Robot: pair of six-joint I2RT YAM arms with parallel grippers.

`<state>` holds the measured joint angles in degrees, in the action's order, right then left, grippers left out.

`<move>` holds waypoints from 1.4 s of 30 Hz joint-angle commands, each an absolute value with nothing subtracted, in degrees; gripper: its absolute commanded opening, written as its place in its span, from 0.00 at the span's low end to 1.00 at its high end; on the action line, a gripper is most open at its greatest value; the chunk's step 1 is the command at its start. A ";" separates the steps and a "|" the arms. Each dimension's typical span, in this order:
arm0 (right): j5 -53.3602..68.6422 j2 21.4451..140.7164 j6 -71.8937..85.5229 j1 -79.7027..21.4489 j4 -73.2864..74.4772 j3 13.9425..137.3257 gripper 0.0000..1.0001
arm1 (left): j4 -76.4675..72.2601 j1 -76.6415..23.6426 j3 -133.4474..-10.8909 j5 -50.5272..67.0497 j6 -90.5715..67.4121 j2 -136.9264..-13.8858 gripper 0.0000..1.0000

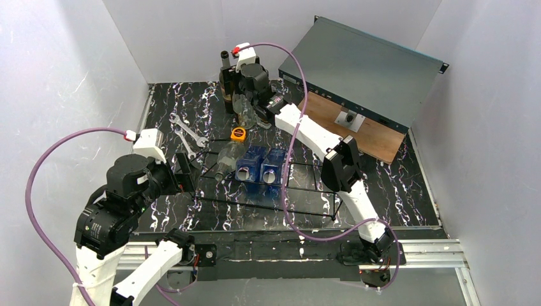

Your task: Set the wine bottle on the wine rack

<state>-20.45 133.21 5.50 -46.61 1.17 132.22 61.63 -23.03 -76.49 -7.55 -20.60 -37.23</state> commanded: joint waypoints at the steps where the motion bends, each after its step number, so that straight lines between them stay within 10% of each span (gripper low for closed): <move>1: -21.09 135.55 4.25 -46.51 -6.05 136.54 0.83 | 62.40 -23.14 -77.60 -8.70 -20.30 -37.96 0.98; 12: -21.28 138.51 3.79 -46.43 -9.22 137.47 0.60 | 62.91 -23.18 -77.69 -9.38 -20.13 -38.06 0.98; 17: -18.40 133.25 3.27 -46.41 -9.87 136.06 0.12 | 62.76 -23.19 -77.53 -8.73 -20.74 -38.67 0.98; 20: -16.73 130.67 4.29 -46.56 -10.76 136.05 0.01 | 62.80 -23.13 -77.53 -8.69 -21.01 -38.41 0.98; 42: -16.08 113.12 3.22 -47.64 -13.02 126.79 0.01 | 63.11 -23.12 -77.30 -8.06 -22.38 -37.79 0.98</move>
